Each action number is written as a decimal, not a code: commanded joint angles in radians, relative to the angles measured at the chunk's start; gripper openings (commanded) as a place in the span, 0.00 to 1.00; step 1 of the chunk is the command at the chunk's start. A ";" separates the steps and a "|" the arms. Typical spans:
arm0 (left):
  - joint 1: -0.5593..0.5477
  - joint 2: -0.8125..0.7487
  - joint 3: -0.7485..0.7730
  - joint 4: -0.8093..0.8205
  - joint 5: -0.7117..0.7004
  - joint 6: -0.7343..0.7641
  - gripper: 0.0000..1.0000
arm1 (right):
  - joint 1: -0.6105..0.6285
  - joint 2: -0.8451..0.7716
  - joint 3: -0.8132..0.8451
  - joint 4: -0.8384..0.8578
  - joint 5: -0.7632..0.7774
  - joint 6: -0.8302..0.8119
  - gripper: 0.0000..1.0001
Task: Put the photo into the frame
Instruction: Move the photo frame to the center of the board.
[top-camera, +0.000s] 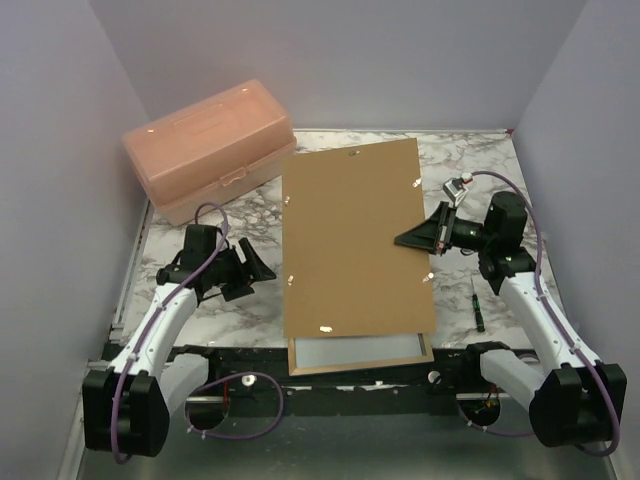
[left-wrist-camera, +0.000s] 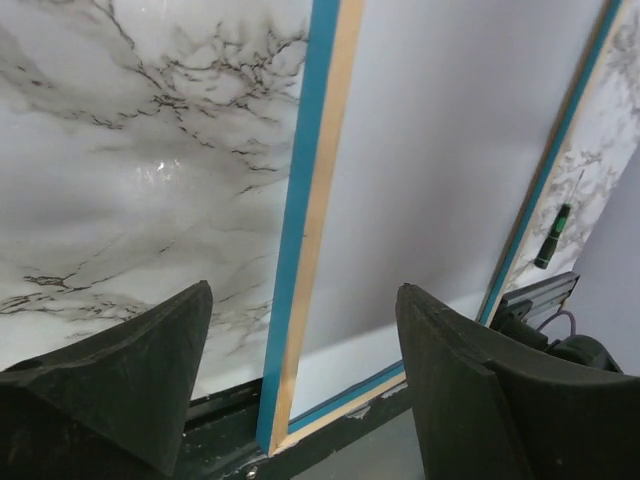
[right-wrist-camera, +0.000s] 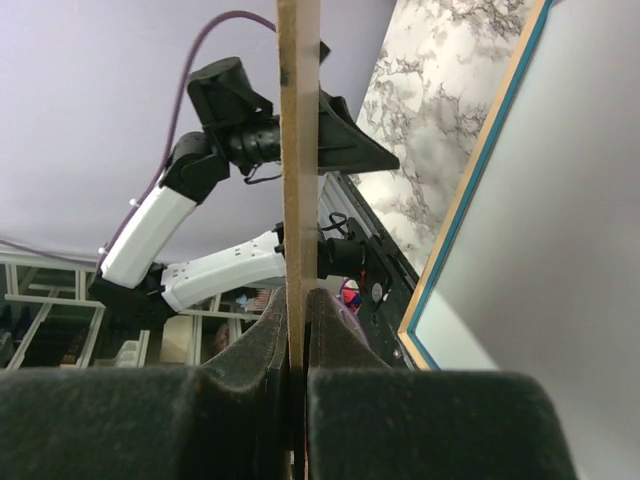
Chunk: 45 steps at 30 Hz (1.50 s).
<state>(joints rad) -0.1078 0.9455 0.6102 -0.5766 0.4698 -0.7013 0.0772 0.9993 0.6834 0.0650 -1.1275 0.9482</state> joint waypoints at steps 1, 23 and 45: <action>-0.051 0.080 -0.046 0.143 -0.024 -0.032 0.71 | -0.028 0.008 0.042 0.038 -0.083 -0.009 0.01; -0.297 0.519 0.002 0.346 -0.267 -0.071 0.30 | -0.111 0.050 0.010 -0.048 -0.126 -0.092 0.01; -0.309 0.473 0.051 0.270 -0.219 0.127 0.00 | -0.115 0.053 0.048 -0.320 -0.064 -0.301 0.01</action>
<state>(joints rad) -0.4103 1.4380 0.6601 -0.2409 0.2905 -0.6697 -0.0284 1.0599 0.6849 -0.2039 -1.1828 0.6899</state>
